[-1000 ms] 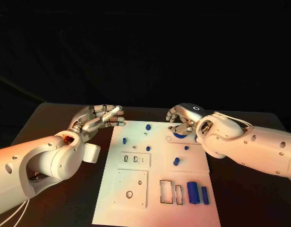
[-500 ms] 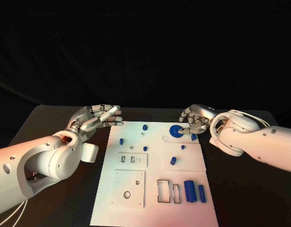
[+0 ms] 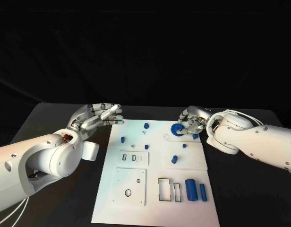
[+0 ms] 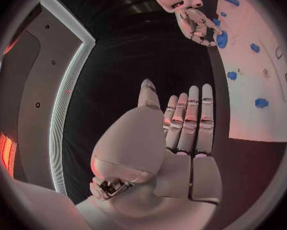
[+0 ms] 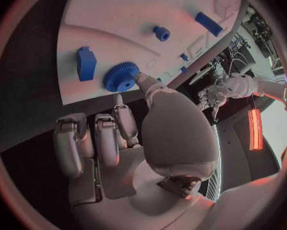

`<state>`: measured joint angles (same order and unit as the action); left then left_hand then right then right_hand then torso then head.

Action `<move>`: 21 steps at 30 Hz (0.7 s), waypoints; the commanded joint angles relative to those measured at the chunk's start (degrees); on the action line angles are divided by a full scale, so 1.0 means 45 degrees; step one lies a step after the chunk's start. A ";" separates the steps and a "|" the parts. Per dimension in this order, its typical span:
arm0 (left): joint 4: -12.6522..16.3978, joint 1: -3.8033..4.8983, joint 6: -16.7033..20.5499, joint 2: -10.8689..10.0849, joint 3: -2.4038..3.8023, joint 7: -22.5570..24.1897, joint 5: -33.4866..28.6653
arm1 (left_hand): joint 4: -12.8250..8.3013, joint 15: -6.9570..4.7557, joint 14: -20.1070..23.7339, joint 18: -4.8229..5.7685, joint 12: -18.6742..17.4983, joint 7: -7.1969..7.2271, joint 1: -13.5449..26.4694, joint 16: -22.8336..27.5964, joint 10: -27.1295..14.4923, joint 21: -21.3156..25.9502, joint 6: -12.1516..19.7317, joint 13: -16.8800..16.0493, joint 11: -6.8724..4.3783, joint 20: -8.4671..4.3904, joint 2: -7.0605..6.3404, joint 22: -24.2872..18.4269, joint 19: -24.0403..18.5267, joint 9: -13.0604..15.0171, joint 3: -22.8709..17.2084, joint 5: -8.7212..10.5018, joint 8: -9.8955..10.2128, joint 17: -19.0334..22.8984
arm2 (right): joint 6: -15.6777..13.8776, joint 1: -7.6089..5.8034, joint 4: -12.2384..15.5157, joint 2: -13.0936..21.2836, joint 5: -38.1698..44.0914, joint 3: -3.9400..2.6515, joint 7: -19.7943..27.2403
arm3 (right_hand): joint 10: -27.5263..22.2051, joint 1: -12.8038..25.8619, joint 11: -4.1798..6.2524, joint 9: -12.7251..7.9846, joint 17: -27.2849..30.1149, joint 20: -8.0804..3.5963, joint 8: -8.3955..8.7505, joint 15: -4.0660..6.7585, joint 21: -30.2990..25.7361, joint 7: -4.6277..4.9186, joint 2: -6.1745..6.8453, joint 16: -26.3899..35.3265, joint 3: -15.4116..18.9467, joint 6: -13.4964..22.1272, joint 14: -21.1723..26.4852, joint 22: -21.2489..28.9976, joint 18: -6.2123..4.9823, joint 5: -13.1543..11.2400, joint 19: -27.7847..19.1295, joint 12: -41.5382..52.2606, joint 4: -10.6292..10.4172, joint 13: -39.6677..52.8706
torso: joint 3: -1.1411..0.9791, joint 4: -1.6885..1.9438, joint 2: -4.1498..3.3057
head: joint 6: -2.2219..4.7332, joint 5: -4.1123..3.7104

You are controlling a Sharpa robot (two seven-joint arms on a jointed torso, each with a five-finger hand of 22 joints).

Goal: Assemble the parts on the task board

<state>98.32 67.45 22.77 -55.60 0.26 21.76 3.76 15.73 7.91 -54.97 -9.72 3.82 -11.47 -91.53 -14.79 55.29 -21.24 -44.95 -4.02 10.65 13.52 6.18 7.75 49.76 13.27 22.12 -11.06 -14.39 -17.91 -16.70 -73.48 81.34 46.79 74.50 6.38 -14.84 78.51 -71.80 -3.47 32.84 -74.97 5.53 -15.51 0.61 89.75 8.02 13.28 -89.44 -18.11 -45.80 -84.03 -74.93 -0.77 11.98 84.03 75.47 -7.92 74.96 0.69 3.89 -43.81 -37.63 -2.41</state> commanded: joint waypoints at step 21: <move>0.0004 0.0019 -0.0263 -0.0014 0.0011 -0.0004 -0.0044 | -0.0005 0.0035 0.0106 -0.0105 -0.0052 -0.0415 -0.0027 0.0053 -0.0107 -0.0023 0.0086 0.0013 0.0010 0.0079 0.0123 -0.0023 0.0009 0.0029 0.0121 0.0070 0.0077 -0.0037 | 0.0120 0.0168 -0.0412 -0.0332 0.0326 0.0018 -0.0071 | 0.0356 -0.0636 0.0117 -0.0120 -0.3339 0.0025 -0.0458 0.0033 0.0056 -0.0109 -0.0102 -0.0125 -0.1914 -0.0816 -0.1327 -0.3349 0.0171 0.0581 0.1326 0.0713 0.0386 0.0772 | -0.0013 0.0000 -0.0011 | -0.0129 0.0075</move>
<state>98.26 67.45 22.63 -55.71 0.26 21.56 3.73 15.73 8.11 -54.77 -9.72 3.81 -11.46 -91.53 -14.79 55.29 -21.24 -44.95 -4.02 10.65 13.52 6.18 7.70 49.76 13.35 22.44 -11.06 -14.39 -18.03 -16.89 -73.17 79.61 45.28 74.36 6.18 -14.63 79.84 -74.11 -3.16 32.25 -74.96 5.53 -17.12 0.61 89.75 7.60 12.99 -89.65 -25.63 -48.67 -84.03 -74.91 -0.79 14.21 84.02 78.41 -6.64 74.95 0.64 3.88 -43.85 -38.17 -2.05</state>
